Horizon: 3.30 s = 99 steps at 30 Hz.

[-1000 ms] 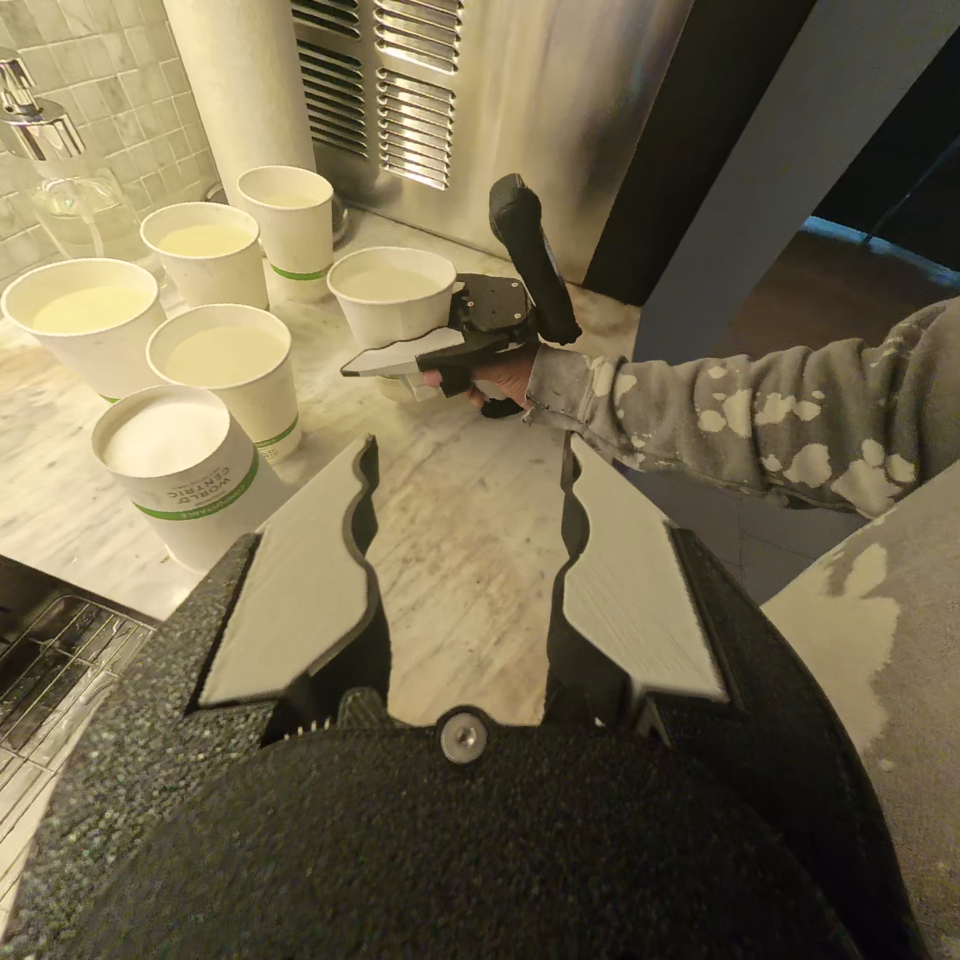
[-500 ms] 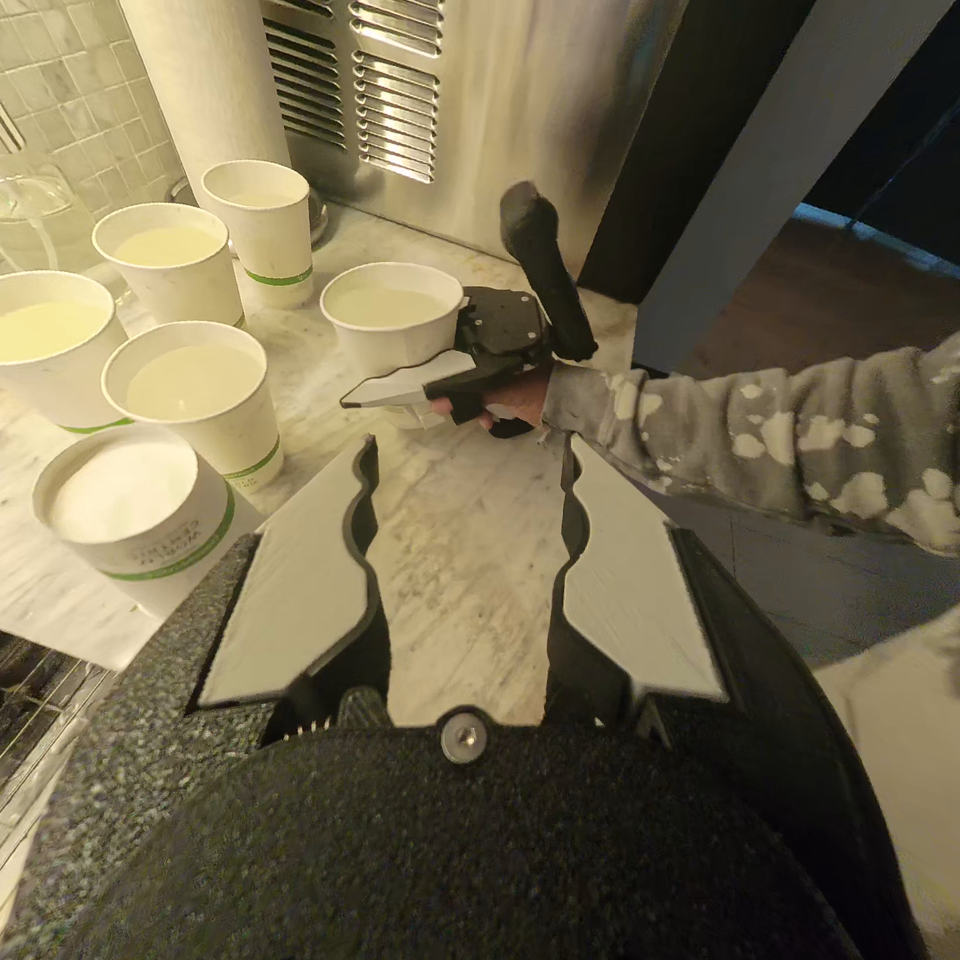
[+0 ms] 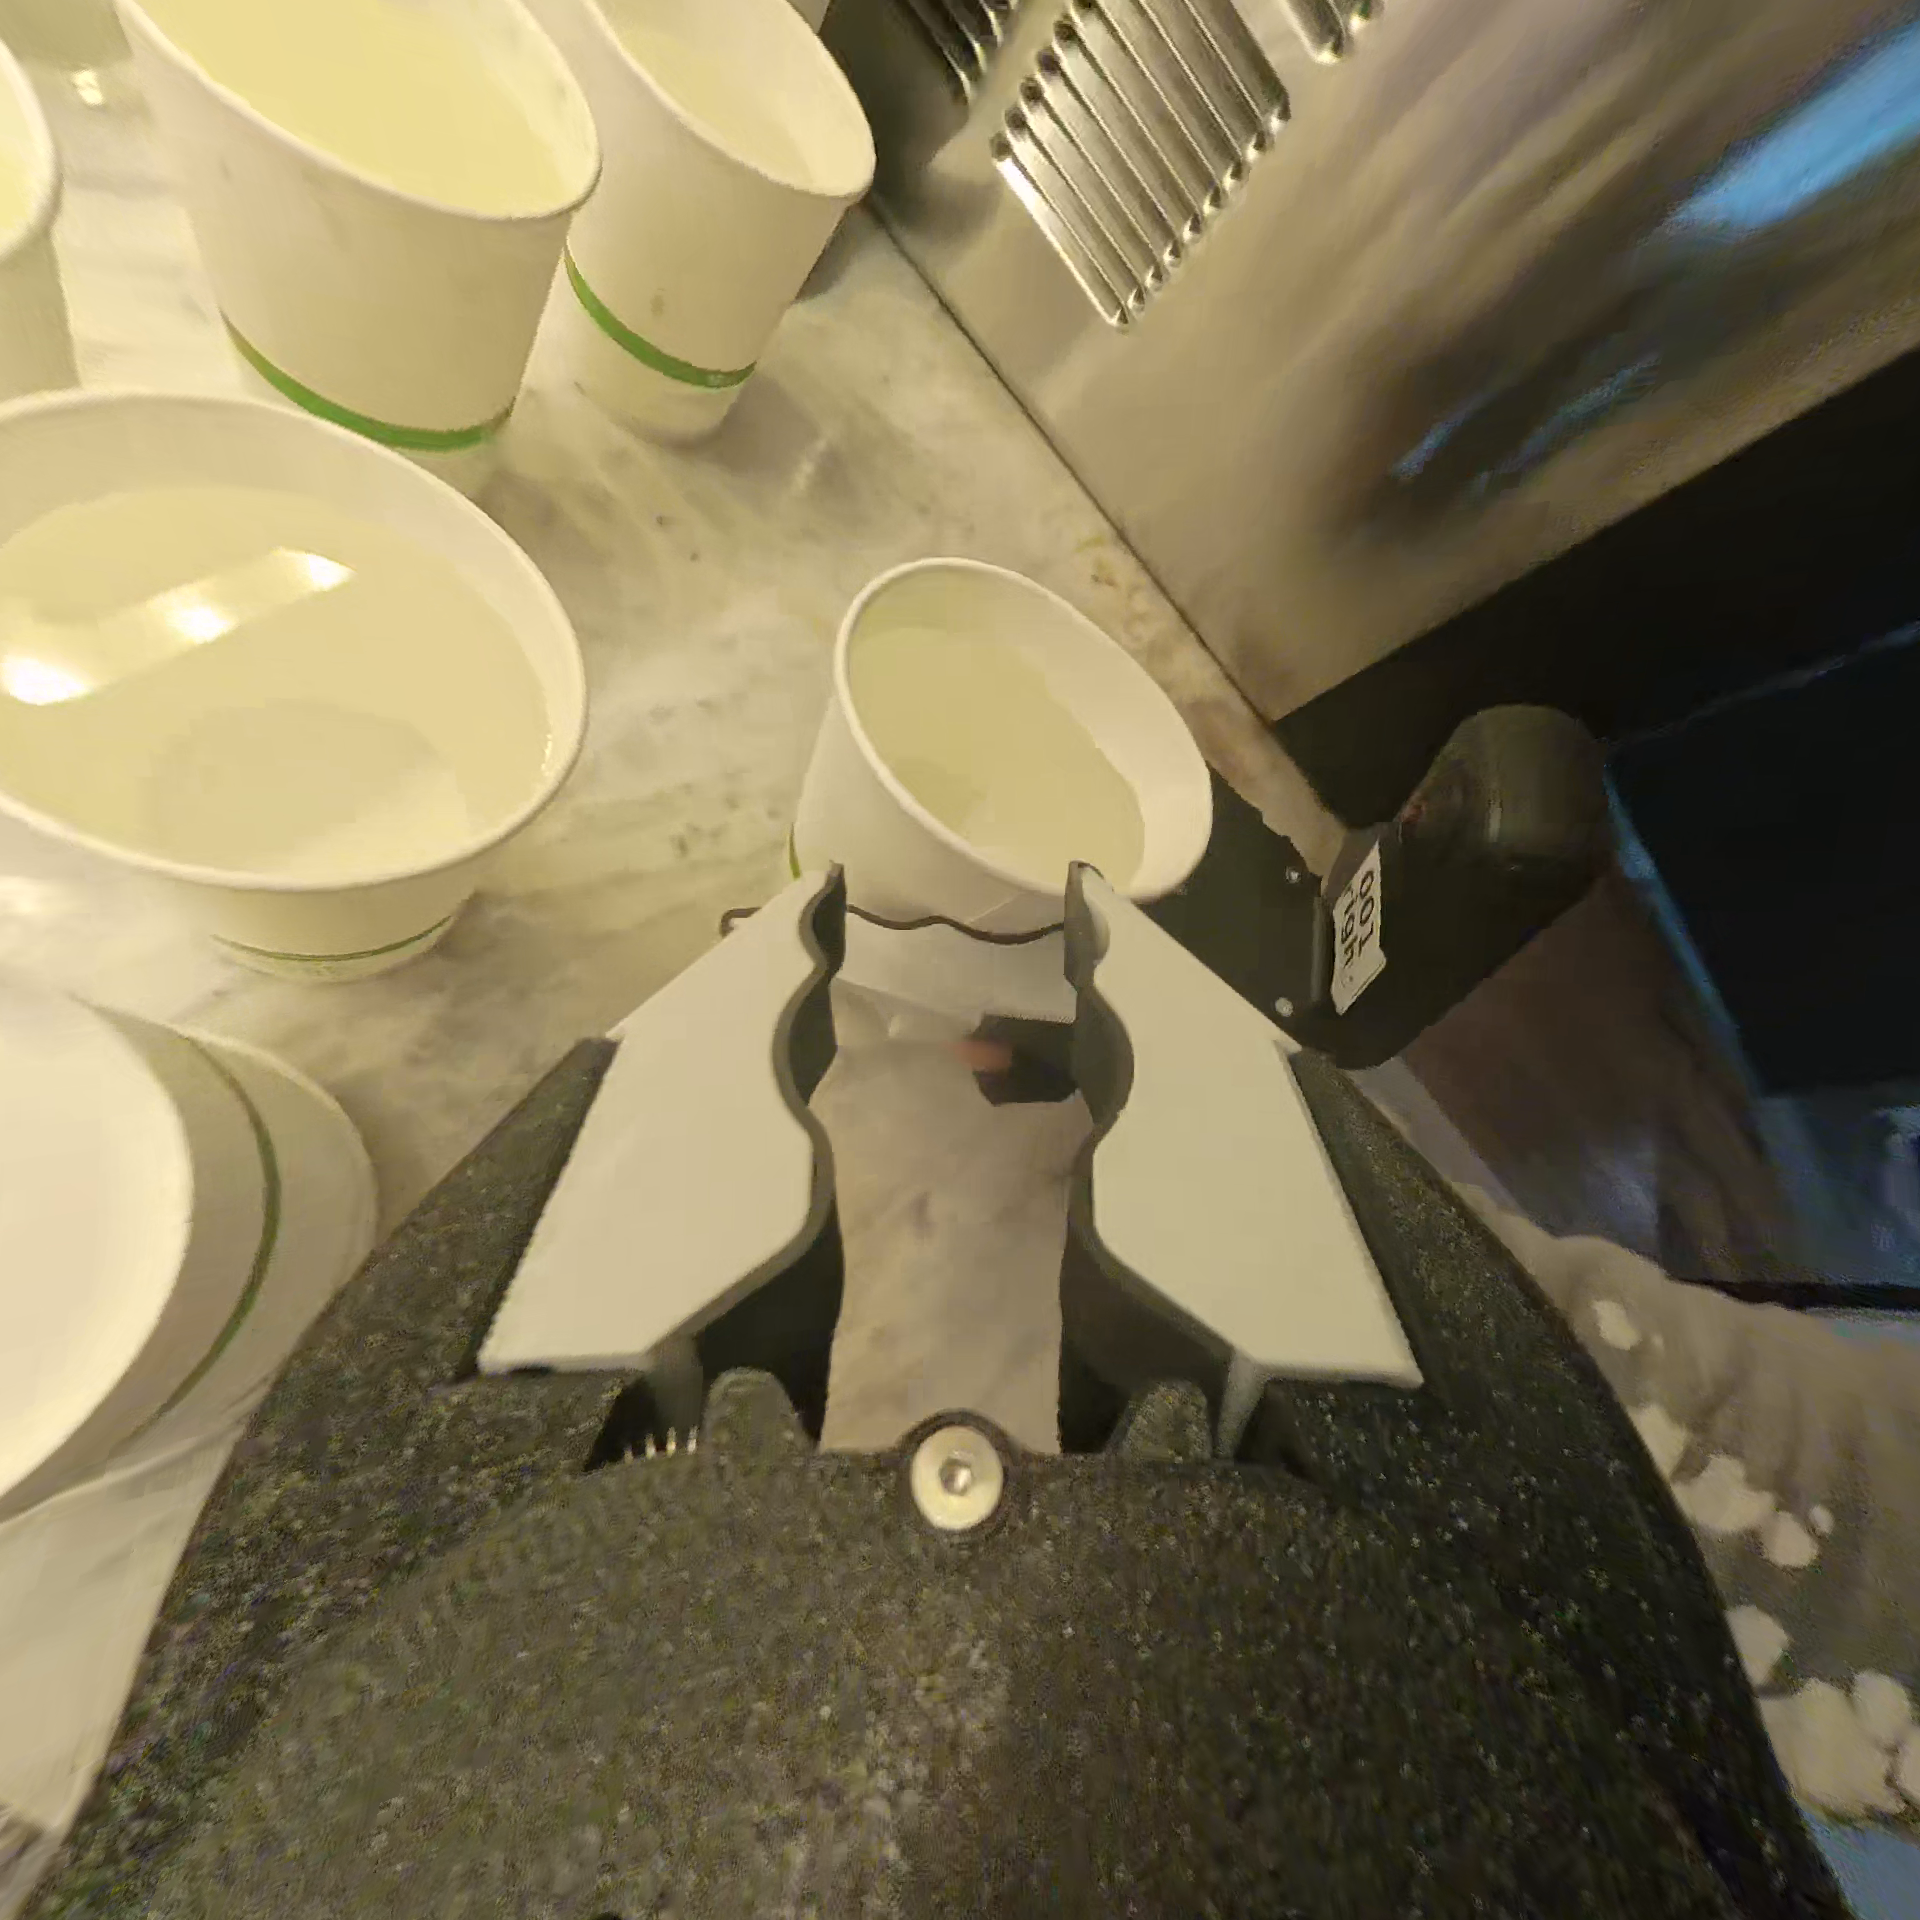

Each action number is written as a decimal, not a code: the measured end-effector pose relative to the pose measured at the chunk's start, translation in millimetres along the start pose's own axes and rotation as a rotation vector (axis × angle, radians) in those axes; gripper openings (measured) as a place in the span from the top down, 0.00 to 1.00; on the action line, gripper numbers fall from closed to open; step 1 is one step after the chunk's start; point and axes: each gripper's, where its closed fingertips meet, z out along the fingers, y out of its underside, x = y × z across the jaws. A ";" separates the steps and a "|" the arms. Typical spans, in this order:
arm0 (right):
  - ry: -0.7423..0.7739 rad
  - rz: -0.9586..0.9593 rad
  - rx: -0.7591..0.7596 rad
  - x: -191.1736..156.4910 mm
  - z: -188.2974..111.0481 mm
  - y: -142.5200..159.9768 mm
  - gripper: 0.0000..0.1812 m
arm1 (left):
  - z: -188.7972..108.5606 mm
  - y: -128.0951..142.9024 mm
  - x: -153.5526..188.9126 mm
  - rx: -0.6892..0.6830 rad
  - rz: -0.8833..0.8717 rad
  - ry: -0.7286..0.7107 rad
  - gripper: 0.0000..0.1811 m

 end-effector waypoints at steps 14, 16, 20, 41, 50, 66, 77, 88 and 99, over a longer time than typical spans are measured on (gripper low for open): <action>0.068 -0.010 0.000 12.7 3.2 -0.6 0.48 | 25.7 -8.2 -3.6 -0.025 -0.062 -0.054 0.91; 0.065 -0.013 -0.024 13.1 5.4 2.4 0.47 | 26.7 -8.2 -6.6 -0.027 -0.039 -0.078 0.92; 0.061 -0.024 -0.079 13.7 9.5 9.7 0.46 | 28.9 -7.2 -13.6 -0.039 -0.005 -0.110 0.93; 0.022 -0.009 -0.302 12.3 22.4 41.7 0.44 | 38.6 -9.8 -35.8 -0.007 0.098 -0.150 0.97; 0.026 0.018 -0.338 15.4 24.6 44.0 0.47 | 43.1 -16.2 -45.2 -0.028 0.032 -0.163 0.97; 0.016 0.026 -0.360 19.7 32.7 44.1 0.50 | -71.7 -39.5 -3.1 0.303 0.303 -0.210 0.79; -0.006 0.025 -0.372 32.6 47.5 41.7 0.45 | -235.2 29.1 -85.9 0.427 0.157 -0.525 0.76; 0.047 -0.048 -0.398 37.6 31.6 12.9 0.42 | -328.0 94.7 -127.9 0.494 -0.011 -0.723 0.76; 0.065 -0.059 -0.285 37.7 38.8 5.6 0.54 | -333.3 114.1 -123.0 0.482 -0.002 -0.720 0.77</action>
